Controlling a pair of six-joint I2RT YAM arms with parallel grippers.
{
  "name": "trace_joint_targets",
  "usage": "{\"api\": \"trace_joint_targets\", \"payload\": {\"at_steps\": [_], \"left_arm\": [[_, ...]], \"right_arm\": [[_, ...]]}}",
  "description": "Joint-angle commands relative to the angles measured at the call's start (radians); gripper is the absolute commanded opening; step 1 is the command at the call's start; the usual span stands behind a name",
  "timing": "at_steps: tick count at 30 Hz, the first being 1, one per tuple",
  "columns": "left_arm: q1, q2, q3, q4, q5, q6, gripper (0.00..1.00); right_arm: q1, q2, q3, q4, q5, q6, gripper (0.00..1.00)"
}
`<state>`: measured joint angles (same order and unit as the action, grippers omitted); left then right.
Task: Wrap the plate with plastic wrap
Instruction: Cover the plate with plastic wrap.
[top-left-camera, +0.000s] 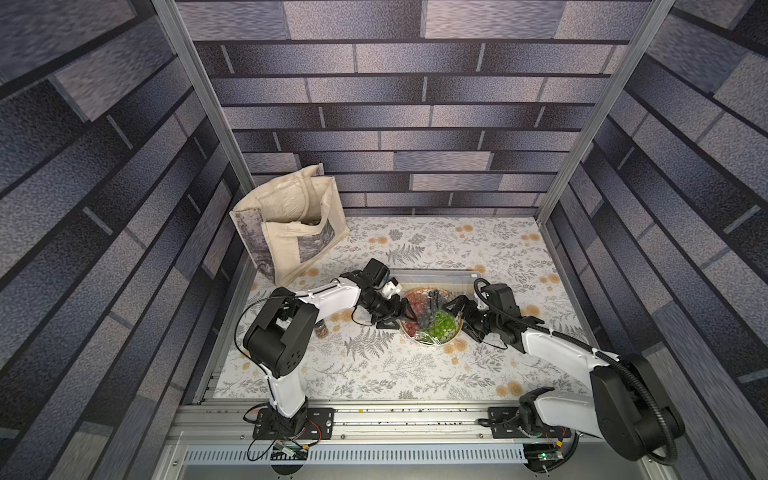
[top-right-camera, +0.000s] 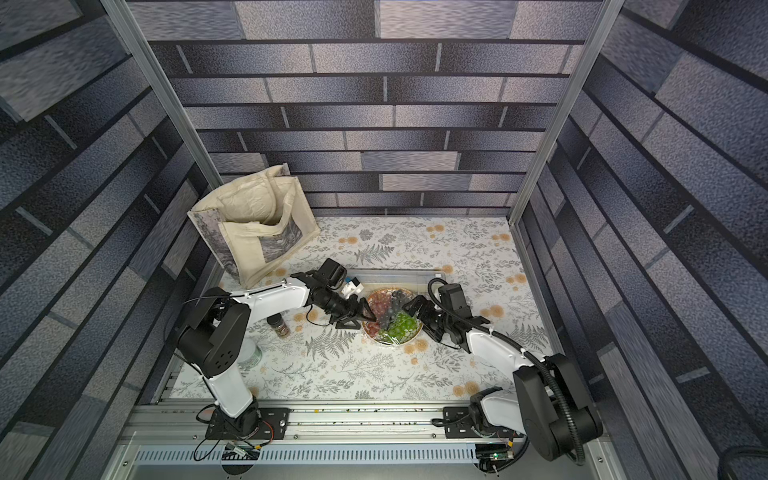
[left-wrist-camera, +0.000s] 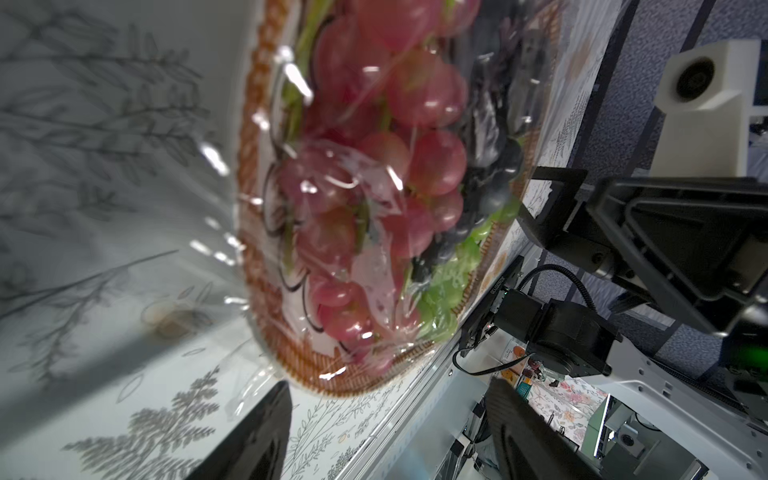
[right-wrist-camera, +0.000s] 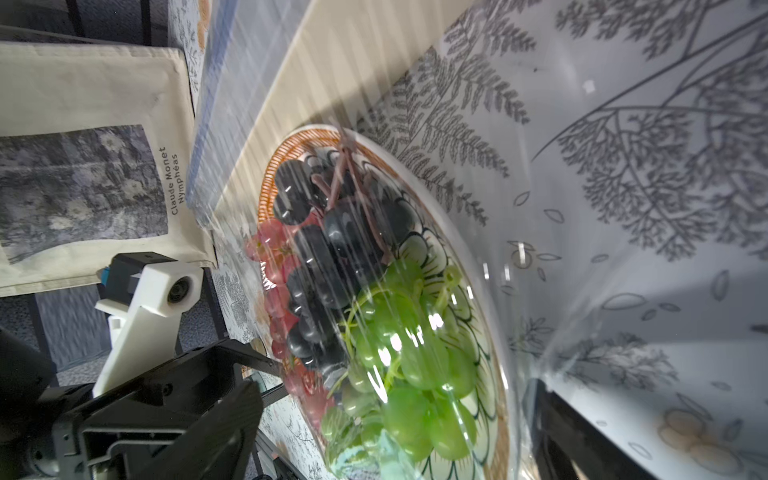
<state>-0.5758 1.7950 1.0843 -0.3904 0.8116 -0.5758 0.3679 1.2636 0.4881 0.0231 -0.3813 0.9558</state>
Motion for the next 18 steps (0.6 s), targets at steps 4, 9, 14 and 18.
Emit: {"api": "trace_joint_targets", "payload": {"at_steps": [4,9,14,18], "left_arm": [[-0.060,0.049,0.045,0.045,0.034,0.002,0.76],[-0.075,0.042,0.053,0.072,0.030,-0.010,0.76],[-0.041,0.017,0.010,0.059,-0.010,-0.017,0.77],[0.019,-0.052,-0.066,0.020,-0.046,0.006,0.77]], "right_arm": [[-0.003,0.030,0.020,0.088,-0.171,-0.035,1.00],[-0.002,0.014,0.001,0.118,-0.224,-0.015,1.00],[-0.012,-0.042,0.008,-0.012,-0.147,-0.075,1.00],[-0.087,-0.096,0.014,-0.143,-0.095,-0.158,1.00]]}}
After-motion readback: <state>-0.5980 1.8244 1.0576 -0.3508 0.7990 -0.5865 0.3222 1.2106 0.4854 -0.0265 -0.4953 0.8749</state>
